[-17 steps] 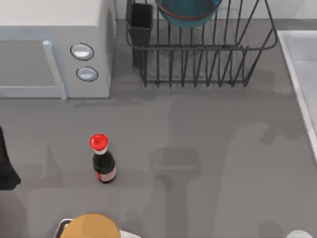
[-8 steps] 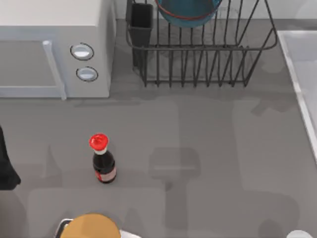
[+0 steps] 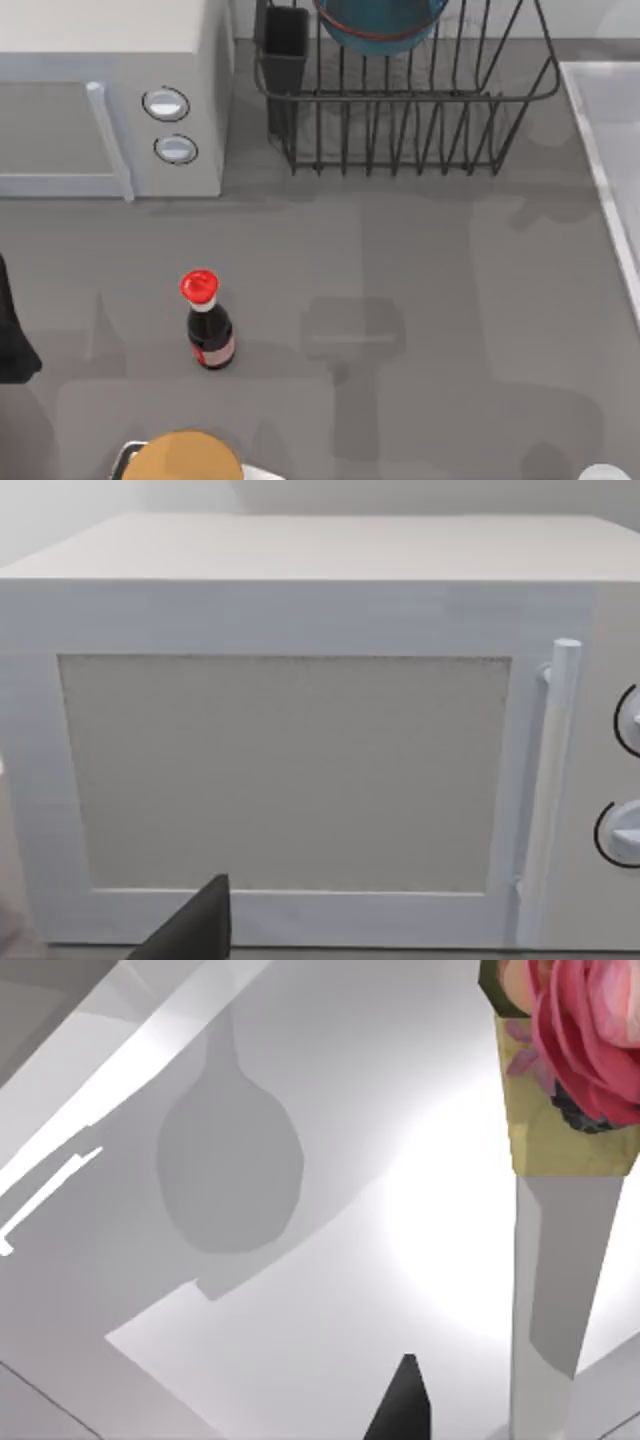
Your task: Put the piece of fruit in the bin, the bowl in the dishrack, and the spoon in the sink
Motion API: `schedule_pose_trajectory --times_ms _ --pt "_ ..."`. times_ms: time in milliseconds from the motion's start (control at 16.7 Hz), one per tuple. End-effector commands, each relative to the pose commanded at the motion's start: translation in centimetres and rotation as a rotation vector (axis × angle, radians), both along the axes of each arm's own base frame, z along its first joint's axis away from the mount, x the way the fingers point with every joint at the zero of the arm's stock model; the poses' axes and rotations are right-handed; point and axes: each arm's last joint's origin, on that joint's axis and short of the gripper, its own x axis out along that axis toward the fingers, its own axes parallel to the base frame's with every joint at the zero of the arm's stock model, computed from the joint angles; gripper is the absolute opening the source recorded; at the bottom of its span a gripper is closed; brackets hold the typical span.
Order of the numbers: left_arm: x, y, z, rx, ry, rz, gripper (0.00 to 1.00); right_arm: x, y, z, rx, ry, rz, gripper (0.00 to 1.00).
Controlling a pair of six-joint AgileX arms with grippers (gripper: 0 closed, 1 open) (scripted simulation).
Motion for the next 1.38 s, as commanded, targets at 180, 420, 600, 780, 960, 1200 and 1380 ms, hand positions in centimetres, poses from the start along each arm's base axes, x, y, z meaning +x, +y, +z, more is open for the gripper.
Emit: schedule_pose_trajectory --times_ms 180,420,600,780,960,1200,1380 --pt "0.0 0.0 0.0 0.0 0.0 0.0 1.0 0.3 0.2 -0.7 -0.001 -0.006 0.009 0.0" --pt "0.0 0.0 0.0 0.0 0.0 0.0 1.0 0.3 0.2 -3.2 0.001 0.016 0.008 0.0" --pt "0.0 0.0 0.0 0.0 0.0 0.0 1.0 0.2 0.1 -4.2 0.0 0.009 0.005 0.0" --pt "0.0 0.0 0.0 0.0 0.0 0.0 1.0 0.1 0.1 -4.3 0.0 0.006 0.004 0.0" --pt "0.0 0.0 0.0 0.0 0.0 0.0 1.0 0.1 0.1 -4.3 0.0 0.006 0.004 0.08" --pt "0.0 0.0 0.0 0.0 0.0 0.0 1.0 0.1 0.1 -4.3 0.0 0.006 0.004 0.38" --pt "0.0 0.0 0.0 0.0 0.0 0.0 1.0 0.1 0.1 -4.3 0.0 0.006 0.004 0.6"
